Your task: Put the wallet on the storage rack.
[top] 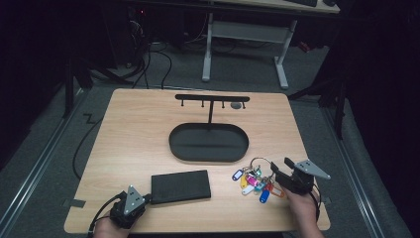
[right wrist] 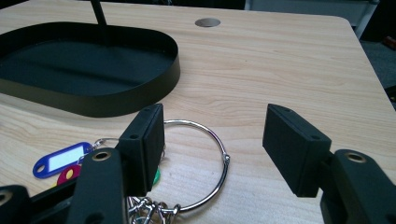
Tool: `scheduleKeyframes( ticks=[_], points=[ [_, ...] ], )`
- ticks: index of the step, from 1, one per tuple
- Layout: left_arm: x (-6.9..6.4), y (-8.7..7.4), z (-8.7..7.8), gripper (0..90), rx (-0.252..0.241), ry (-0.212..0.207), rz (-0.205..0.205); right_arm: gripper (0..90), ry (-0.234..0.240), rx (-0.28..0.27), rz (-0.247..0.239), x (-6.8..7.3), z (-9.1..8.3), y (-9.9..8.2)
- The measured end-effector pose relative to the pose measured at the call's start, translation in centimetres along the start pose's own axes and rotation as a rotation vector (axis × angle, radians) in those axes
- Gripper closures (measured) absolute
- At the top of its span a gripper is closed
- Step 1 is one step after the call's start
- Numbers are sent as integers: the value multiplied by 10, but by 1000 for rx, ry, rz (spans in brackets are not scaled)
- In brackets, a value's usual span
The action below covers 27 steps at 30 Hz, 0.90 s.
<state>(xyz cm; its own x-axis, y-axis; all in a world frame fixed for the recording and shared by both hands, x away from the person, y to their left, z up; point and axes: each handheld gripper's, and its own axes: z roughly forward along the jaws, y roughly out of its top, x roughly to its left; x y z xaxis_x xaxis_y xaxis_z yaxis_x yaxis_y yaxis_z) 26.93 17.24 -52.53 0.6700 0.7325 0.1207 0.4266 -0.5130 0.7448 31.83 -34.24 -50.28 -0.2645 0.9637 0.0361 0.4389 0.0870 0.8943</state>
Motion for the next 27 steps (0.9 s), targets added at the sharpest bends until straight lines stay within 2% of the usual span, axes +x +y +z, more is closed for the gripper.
scheduleKeyframes(
  ticks=[5, 9, 11, 14, 15, 16, 19, 20, 22, 24, 26, 27],
  points=[
    [-5, 0, -1, 900, -4, -11, 13, 389, -1, -3, -8, 1, 3, 2],
    [-16, 3, -2, 900, -11, -30, 26, 394, 13, 27, -17, 0, 5, 3],
    [-21, 4, -1, 899, -11, -42, 33, 394, 15, 34, -2, -3, 5, 3],
    [-32, 7, 1, 875, -16, -65, 72, 398, 20, 26, 13, -7, 6, 4],
    [-32, 7, 1, 868, -16, -65, 72, 399, 20, 26, 18, -7, 6, 4],
    [-40, 10, 2, 857, -24, -90, 94, 400, 21, 28, 19, -7, 7, 4],
    [-46, 12, 3, 846, -28, -98, 118, 400, 24, 31, 14, -6, 9, 4],
    [-45, 13, 2, 816, -32, -95, 128, 399, 23, 36, 7, -4, 9, 4],
    [-43, 13, 1, 790, -43, -89, 116, 399, 21, 35, 3, -4, 9, 4],
    [-31, 12, -6, 718, -75, -72, 70, 431, 22, 42, 1, -4, 7, 4],
    [-28, 12, -8, 683, -86, -61, 57, 438, 23, 46, 1, -4, 6, 4],
    [-23, 13, -9, 570, -111, -61, 39, 457, 24, 56, 6, -3, 3, 3]
  ],
)
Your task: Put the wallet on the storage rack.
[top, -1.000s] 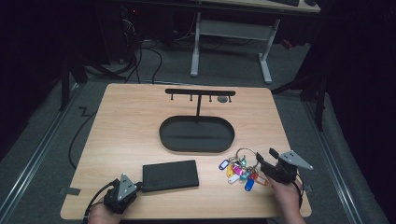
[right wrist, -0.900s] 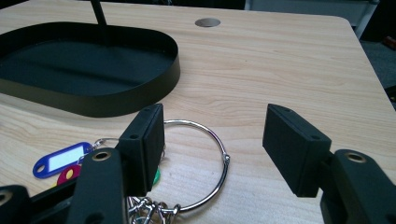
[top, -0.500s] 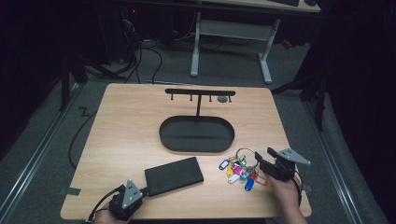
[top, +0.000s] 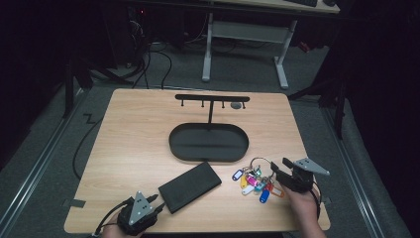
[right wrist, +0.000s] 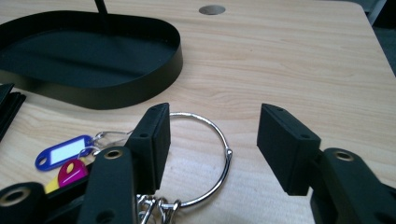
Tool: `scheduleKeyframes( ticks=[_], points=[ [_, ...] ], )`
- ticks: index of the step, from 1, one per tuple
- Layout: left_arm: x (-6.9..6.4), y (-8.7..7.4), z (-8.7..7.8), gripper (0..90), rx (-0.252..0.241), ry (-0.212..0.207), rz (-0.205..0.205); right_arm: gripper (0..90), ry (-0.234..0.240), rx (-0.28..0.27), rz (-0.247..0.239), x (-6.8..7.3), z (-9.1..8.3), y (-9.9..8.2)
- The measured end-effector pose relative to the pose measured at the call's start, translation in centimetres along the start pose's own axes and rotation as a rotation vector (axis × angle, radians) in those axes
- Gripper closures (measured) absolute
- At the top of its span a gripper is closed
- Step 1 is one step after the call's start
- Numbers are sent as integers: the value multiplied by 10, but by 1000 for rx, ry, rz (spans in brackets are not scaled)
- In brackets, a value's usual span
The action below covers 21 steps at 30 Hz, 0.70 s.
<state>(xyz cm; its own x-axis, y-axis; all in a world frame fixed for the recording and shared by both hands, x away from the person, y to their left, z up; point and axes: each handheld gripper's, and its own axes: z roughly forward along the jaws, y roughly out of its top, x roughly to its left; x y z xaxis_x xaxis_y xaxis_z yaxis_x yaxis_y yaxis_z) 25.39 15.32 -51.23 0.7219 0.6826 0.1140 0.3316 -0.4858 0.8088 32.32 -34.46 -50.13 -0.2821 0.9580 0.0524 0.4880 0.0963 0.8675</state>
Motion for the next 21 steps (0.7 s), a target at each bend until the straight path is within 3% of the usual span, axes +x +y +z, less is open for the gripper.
scheduleKeyframes(
  ticks=[3, 9, 15, 21],
  points=[
    [2, 2, 1, 471, -25, -1, 7, 469, 9, 7, 3, 1, -3, 0],
    [0, 15, 12, 412, -42, -52, 46, 469, -13, 4, -25, 4, -18, -8],
    [-7, 25, 27, 404, -37, -113, 87, 407, -39, 14, -23, -3, -32, -19],
    [-10, 29, 34, 410, -29, -140, 105, 438, -51, 8, -42, -4, -40, -24]
  ],
)
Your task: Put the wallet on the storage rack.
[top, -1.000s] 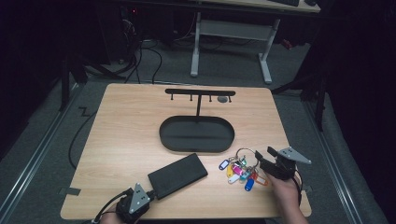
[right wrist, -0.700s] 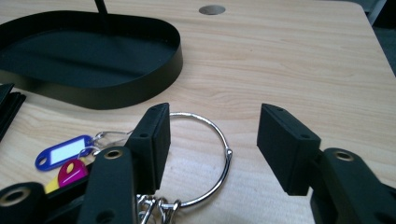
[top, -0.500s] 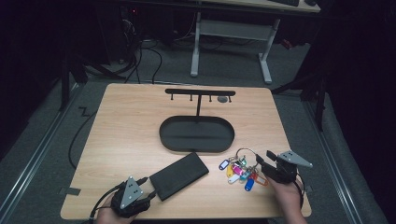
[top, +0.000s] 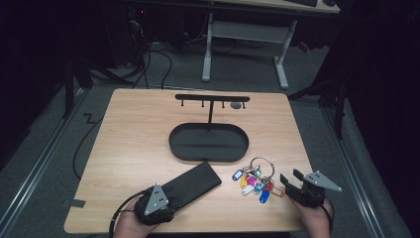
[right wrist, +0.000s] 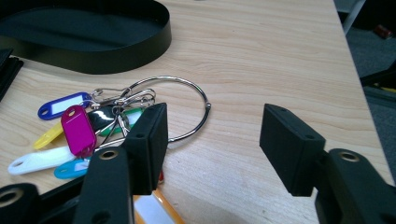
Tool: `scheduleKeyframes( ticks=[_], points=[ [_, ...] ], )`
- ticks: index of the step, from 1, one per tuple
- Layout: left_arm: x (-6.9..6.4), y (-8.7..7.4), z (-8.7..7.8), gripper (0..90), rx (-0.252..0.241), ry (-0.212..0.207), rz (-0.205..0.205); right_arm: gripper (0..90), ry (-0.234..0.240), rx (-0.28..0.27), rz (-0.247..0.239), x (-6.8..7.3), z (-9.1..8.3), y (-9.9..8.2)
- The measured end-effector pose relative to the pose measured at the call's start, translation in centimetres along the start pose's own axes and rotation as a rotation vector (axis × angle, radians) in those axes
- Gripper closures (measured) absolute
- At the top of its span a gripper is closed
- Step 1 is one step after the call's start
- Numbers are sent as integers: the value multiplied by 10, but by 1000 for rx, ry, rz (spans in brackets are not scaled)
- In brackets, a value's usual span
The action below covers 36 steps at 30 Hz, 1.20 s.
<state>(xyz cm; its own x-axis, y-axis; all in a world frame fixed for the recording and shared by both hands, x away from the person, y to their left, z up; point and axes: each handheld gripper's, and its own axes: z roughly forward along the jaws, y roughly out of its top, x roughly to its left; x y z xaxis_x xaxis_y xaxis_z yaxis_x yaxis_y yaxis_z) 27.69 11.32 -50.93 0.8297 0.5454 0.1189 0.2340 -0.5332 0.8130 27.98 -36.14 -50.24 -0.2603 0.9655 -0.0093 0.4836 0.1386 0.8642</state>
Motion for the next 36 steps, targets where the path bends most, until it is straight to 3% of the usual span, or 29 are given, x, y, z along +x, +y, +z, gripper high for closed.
scheduleKeyframes(
  ticks=[6, 9, 10, 15, 23, 29, 36],
  points=[
    [-2, 2, 8, 437, 18, -29, 12, 433, -12, -4, 20, -2, -6, -3],
    [-9, 0, 9, 452, 42, -30, 61, 431, -14, 3, 41, -5, -6, -5],
    [-9, 0, 9, 452, 42, -30, 61, 431, -14, 3, 41, -5, -6, -5],
    [-16, -1, 17, 389, 91, 23, 116, 429, -7, 15, 48, -5, -1, -5],
    [-23, -4, 20, 389, 133, 86, 200, 426, 8, 17, 65, -5, 5, -4],
    [-29, -8, 20, 475, 111, 112, 273, 426, 13, 12, 70, -4, 5, -3],
    [-28, -9, 18, 560, 98, 96, 273, 429, 15, 7, 75, -6, 7, -2]
  ],
)
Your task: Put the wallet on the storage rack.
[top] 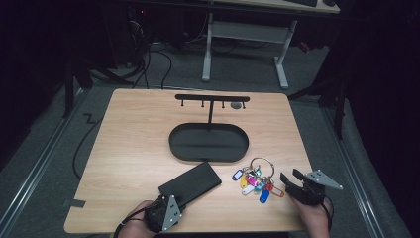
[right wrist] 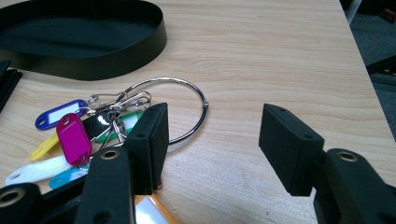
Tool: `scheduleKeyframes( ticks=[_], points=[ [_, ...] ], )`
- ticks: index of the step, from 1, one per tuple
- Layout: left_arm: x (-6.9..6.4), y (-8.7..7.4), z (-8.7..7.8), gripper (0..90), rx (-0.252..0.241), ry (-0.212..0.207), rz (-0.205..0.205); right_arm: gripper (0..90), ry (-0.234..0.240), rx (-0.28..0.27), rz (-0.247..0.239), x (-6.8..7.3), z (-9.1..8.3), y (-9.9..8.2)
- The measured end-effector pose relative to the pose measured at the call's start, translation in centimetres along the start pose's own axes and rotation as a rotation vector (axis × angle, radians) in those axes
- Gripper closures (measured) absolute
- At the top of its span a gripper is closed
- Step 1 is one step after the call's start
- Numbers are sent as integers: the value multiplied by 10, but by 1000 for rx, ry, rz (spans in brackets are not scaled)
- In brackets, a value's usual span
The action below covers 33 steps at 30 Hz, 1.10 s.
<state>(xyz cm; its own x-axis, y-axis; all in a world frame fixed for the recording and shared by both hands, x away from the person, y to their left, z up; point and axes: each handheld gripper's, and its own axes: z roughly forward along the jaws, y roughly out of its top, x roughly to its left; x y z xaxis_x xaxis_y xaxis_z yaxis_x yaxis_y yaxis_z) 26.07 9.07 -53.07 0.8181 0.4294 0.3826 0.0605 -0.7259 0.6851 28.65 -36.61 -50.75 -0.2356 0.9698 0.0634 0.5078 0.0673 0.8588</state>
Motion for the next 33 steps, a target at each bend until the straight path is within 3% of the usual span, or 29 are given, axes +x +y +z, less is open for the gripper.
scheduleKeyframes(
  ticks=[5, 10, 13, 14, 21, 23, 24, 33],
  points=[
    [-3, 1, -2, 662, -5, 18, 16, 433, 7, 0, 12, 2, 0, 0],
    [-3, 0, -3, 698, -9, 20, 15, 455, 6, -17, 3, 3, -2, 2],
    [-1, 0, -4, 711, -18, 9, -7, 477, 4, -17, 4, 3, -2, 2],
    [2, 0, -5, 716, -27, -8, -41, 488, 5, -14, 1, 2, -1, 1],
    [6, -1, -9, 771, -54, -13, -68, 501, 7, -6, 3, 2, -2, 1],
    [8, -1, -10, 788, -67, -19, -81, 501, 6, -9, 8, 1, -3, 1],
    [11, -1, -13, 790, -90, -23, -112, 501, 6, -8, 8, 1, -3, 1],
    [19, -1, -19, 798, -120, -26, -165, 502, 16, 7, 11, 1, 0, -1]
  ],
)
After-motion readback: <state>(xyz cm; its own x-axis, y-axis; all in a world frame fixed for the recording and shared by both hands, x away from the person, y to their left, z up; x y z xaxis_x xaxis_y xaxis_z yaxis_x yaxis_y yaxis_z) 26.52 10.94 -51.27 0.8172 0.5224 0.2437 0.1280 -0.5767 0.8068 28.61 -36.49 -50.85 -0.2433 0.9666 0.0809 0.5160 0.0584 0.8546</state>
